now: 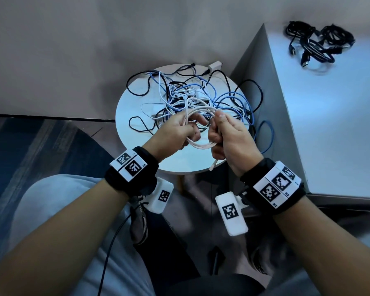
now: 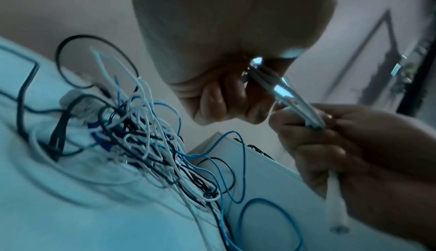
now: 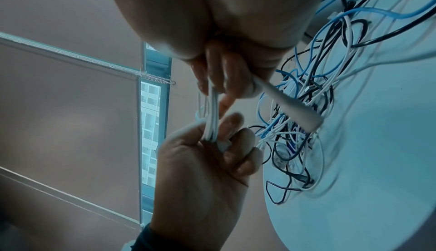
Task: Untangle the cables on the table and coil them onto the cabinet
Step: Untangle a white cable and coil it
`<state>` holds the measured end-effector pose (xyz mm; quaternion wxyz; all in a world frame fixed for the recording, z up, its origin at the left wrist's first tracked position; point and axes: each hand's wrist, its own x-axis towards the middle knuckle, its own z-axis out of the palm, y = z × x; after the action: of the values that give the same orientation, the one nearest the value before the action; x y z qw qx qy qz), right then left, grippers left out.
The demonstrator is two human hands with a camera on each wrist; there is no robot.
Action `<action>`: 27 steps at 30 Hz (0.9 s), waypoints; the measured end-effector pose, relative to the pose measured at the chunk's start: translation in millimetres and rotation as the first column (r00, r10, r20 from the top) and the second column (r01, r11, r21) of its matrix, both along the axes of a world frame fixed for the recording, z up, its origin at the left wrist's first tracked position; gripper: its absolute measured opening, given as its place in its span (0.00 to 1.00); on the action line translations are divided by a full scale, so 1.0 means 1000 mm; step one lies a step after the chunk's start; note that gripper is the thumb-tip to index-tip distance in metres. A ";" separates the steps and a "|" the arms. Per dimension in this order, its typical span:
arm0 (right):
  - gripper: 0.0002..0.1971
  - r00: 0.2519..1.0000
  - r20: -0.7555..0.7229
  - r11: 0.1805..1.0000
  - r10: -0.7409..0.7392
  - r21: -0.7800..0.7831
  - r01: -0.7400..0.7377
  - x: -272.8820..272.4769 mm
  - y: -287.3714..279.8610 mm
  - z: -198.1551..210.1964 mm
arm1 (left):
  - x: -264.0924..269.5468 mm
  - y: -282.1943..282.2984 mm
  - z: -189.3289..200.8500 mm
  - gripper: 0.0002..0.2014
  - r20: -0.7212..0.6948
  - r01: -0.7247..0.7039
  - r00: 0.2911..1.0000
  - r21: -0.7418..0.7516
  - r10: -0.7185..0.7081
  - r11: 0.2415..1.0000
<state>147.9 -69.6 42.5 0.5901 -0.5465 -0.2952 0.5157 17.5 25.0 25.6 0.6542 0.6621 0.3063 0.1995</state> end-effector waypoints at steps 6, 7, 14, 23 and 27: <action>0.20 0.946 -0.052 0.947 -0.319 0.031 0.321 0.014 0.005 0.006 | -0.010 0.008 0.012 0.29 -0.248 0.083 0.969 0.226 -0.025 0.971; 0.20 0.946 -0.057 0.947 -0.319 0.019 0.320 0.016 0.005 0.007 | -0.011 0.010 0.012 0.32 -0.283 0.071 0.959 0.243 0.001 0.967; 0.21 0.973 0.223 0.991 0.066 -0.130 -0.037 0.005 0.001 -0.001 | -0.010 -0.003 0.003 0.38 -0.272 0.065 0.962 0.142 -0.025 0.988; 0.19 0.984 0.157 0.990 0.088 -0.122 -0.069 0.008 0.001 0.009 | -0.003 -0.011 0.011 0.26 0.023 -0.135 0.991 0.200 0.133 0.970; 0.19 0.978 0.191 0.989 0.080 -0.136 -0.055 0.010 0.002 0.007 | -0.005 -0.006 0.007 0.20 0.025 -0.088 0.996 0.211 0.085 0.974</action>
<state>157.9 -67.9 49.4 0.5033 -0.6216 -0.3361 0.4973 12.4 19.1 32.2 0.5731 0.7124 0.3069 0.2644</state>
